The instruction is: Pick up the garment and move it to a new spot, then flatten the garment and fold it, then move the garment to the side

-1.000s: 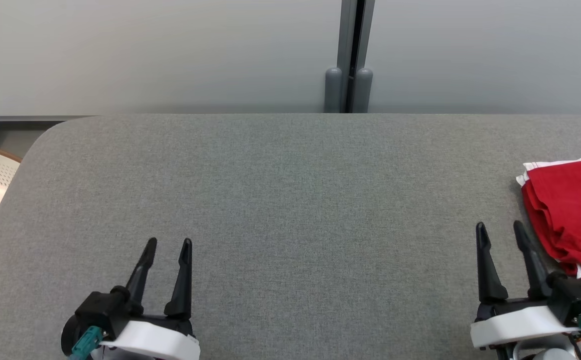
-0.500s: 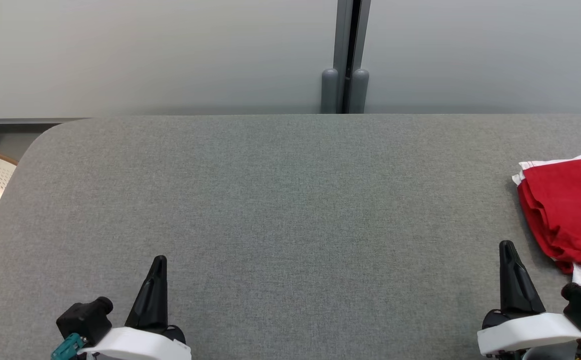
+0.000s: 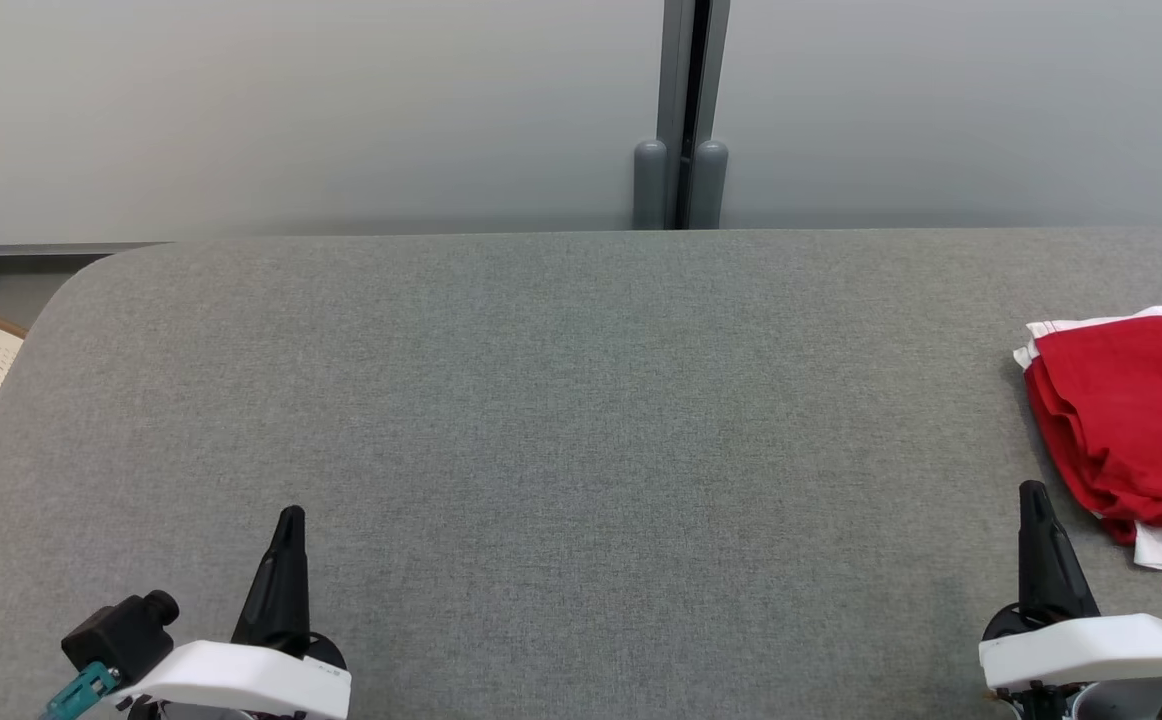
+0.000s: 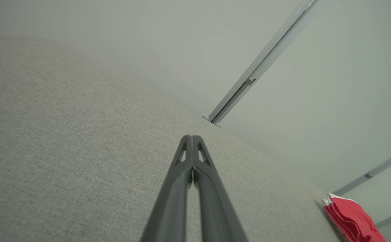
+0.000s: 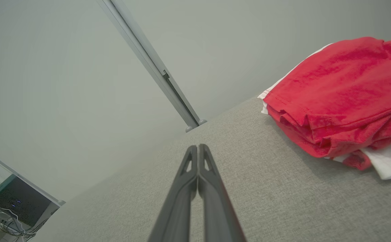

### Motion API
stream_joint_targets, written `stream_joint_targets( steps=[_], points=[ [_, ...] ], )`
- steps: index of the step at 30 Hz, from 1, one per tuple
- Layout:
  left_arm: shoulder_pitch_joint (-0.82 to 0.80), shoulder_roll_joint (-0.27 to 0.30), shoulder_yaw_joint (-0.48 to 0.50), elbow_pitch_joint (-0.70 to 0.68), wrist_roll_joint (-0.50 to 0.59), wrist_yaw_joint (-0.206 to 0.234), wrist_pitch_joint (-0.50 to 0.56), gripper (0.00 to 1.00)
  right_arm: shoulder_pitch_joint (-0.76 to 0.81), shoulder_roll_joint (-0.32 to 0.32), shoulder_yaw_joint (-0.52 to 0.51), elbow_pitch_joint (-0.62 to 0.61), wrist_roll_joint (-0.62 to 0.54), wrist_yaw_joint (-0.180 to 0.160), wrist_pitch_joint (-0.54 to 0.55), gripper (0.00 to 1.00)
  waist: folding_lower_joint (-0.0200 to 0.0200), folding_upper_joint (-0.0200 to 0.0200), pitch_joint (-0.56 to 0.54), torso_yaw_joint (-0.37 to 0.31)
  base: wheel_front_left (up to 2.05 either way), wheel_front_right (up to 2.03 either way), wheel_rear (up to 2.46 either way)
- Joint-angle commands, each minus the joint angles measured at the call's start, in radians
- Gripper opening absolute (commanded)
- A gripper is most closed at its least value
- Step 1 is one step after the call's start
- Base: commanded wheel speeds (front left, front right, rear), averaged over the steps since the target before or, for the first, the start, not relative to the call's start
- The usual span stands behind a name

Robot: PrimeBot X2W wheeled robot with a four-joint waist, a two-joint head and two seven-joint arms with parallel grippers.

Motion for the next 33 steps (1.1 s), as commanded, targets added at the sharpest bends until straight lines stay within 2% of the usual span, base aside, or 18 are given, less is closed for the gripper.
stream_joint_targets(
  steps=[1, 14, 33],
  points=[
    [-0.035, 0.008, 0.011, -0.014, -0.042, -0.005, 0.007, 0.0, -0.027, -0.005, -0.007, -0.014, 0.046, 0.0, 0.01, 0.0, 0.0, -0.0001, -0.001, -0.001, 0.0, 0.0, 0.0],
    [-0.049, 0.012, 0.039, -0.013, -0.228, -0.011, 0.056, 0.0, -0.037, -0.006, -0.024, -0.014, 0.249, -0.001, 0.062, 0.0, 0.0, -0.0001, -0.005, -0.012, 0.0, 0.0, 0.0],
    [-0.064, 0.015, 0.072, -0.012, -0.428, -0.018, 0.112, 0.0, -0.048, -0.007, -0.043, -0.014, 0.472, -0.001, 0.118, 0.0, 0.0, -0.0001, -0.01, -0.026, 0.0, 0.0, 0.0]
  ],
)
